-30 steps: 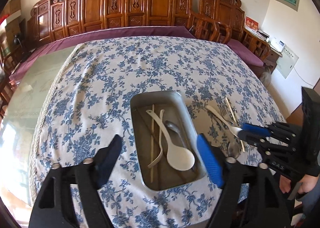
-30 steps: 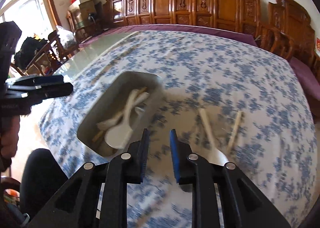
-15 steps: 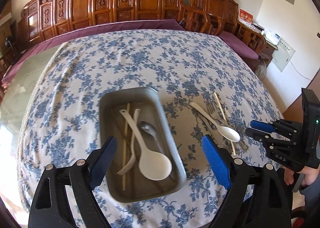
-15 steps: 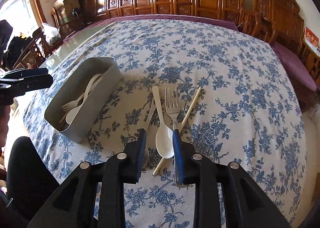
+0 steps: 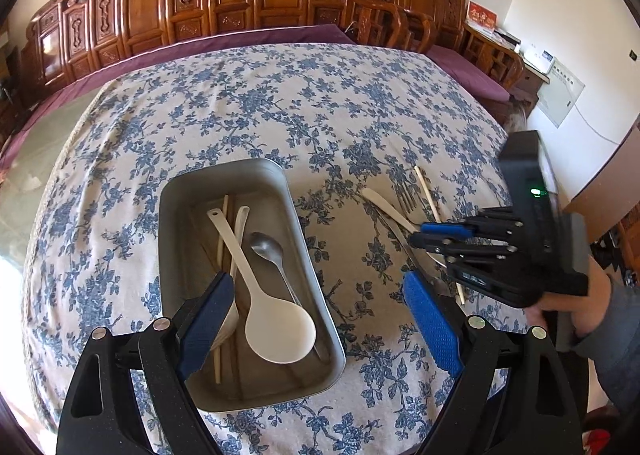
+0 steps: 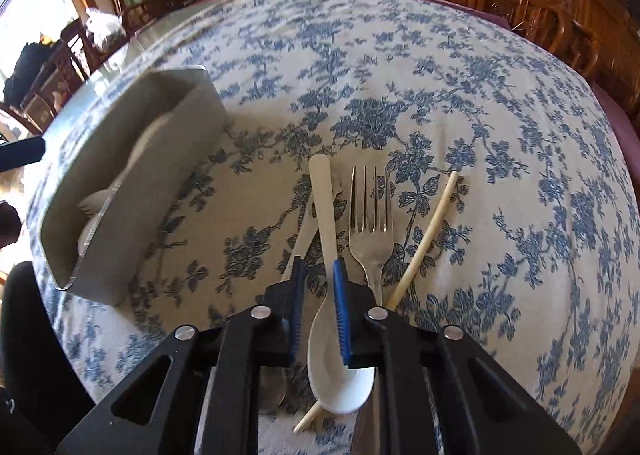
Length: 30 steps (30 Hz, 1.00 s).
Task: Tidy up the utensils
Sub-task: 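Move the right tool to the pile and grasp another white plastic spoon, then grasp a metal smiley-face spoon with the left tool while the right holds its spoon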
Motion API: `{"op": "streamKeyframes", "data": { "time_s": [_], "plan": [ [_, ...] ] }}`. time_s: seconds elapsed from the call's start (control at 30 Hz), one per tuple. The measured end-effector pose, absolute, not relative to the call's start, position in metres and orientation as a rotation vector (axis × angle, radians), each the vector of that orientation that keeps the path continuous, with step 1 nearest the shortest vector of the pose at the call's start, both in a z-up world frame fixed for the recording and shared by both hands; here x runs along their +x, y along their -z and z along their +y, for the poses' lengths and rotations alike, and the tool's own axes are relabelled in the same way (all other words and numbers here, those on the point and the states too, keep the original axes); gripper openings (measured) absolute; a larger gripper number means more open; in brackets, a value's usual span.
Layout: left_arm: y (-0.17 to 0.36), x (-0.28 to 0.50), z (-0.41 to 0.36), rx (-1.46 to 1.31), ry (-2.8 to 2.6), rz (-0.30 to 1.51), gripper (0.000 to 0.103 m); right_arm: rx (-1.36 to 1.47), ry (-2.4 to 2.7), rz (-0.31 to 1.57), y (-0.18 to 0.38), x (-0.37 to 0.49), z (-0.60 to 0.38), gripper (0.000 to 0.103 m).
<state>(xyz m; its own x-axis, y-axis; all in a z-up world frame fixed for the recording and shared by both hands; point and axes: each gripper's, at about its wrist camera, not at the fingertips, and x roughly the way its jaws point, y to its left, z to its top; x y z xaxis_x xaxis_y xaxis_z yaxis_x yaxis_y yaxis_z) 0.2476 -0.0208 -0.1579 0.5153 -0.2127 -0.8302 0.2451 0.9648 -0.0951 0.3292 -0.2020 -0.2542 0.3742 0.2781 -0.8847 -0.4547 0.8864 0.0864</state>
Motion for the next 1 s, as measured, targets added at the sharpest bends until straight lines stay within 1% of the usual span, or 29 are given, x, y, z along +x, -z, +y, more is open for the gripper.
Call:
{"op": "streamKeyframes", "data": {
  "time_s": [0.3,0.33,0.47,0.67,0.87,1.0],
  "plan": [
    [0.162,0.246,-0.026,0.049,0.288,1.003,0.083,-0.236,-0.458,1.112,0.26,0.341,-0.198,0.013],
    [0.162,0.246,-0.028,0.051,0.289,1.004,0.083,-0.242,-0.451,1.111,0.261,0.341,-0.197,0.009],
    [0.163,0.246,-0.03,0.053,0.286,1.008,0.083,-0.137,-0.47,1.141,0.261,0.346,-0.208,0.008],
    [0.152,0.24,-0.041,0.06,0.301,0.986,0.083,-0.055,-0.48,1.068,0.23,0.33,-0.229,0.008],
    [0.152,0.241,-0.064,0.082,0.32,0.981,0.083,-0.116,-0.446,1.009,0.207,0.303,-0.25,0.008],
    [0.162,0.245,-0.084,0.101,0.328,0.998,0.083,-0.127,-0.413,1.002,0.208,0.286,-0.27,0.008]
  ]
}}
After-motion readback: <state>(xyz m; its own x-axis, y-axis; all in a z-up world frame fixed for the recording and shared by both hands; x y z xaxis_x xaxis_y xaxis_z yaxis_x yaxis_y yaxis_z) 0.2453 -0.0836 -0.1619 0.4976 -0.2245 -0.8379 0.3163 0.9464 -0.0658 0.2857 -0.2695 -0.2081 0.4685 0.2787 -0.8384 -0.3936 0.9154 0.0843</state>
